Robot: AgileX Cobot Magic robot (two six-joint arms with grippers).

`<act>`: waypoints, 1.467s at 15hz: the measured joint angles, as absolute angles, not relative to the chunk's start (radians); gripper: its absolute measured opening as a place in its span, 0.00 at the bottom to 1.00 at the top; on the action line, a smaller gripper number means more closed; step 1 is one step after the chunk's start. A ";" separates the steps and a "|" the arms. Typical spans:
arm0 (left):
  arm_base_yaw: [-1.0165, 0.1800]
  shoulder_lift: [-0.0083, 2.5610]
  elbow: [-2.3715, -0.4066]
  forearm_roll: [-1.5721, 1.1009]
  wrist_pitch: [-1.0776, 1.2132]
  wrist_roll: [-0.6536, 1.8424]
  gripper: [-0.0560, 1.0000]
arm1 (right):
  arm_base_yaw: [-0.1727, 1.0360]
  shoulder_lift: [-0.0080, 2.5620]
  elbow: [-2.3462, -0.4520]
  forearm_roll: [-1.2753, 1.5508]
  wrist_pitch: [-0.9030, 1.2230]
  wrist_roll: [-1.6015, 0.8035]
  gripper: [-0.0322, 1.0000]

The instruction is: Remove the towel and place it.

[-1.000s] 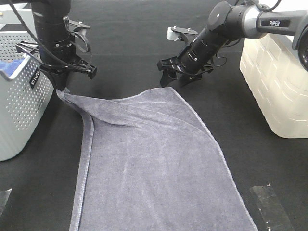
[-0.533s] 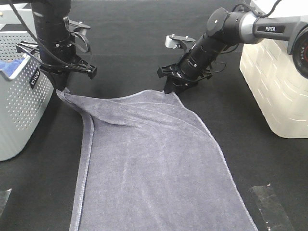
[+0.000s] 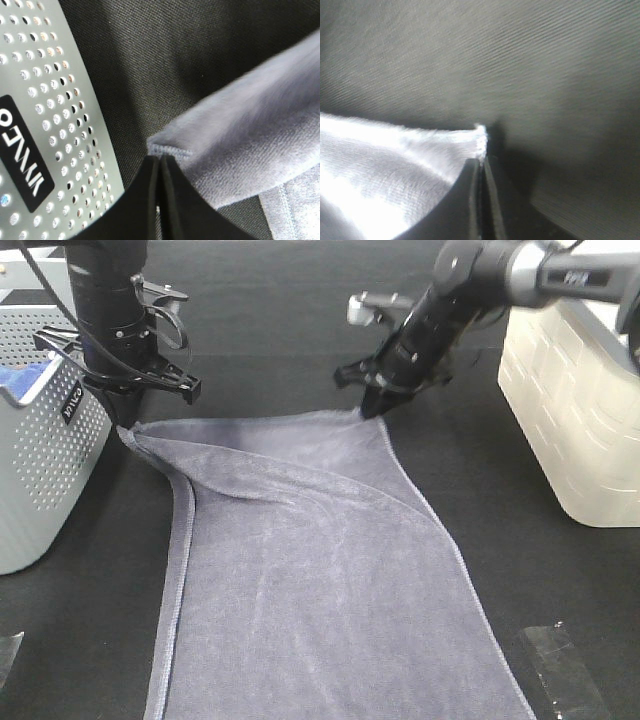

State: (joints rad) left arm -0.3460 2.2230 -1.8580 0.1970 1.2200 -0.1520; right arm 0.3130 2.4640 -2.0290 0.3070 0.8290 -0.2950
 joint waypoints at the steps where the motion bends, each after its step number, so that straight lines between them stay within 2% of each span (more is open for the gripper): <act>1: -0.346 2.223 -1.858 0.196 1.202 -0.152 0.05 | 0.313 2.439 -2.029 0.229 0.828 -0.235 0.03; 2: -0.346 2.223 -1.858 0.192 1.142 -0.152 0.05 | 0.313 2.403 -2.036 0.090 0.828 -0.123 0.03; 5: -0.346 2.223 -1.858 0.186 0.994 -0.152 0.05 | 0.313 2.360 -2.057 -0.067 0.837 0.006 0.03; 9: -0.346 2.224 -1.858 0.177 0.654 -0.152 0.05 | 0.313 2.340 -2.116 -0.171 0.810 0.070 0.03; 16: -0.294 2.320 -1.873 0.198 0.283 -0.187 0.05 | 0.290 2.340 -2.116 -0.241 0.550 0.103 0.03; 22: -0.245 2.460 -2.019 0.201 0.048 -0.218 0.05 | 0.259 2.411 -2.117 -0.307 0.311 0.104 0.03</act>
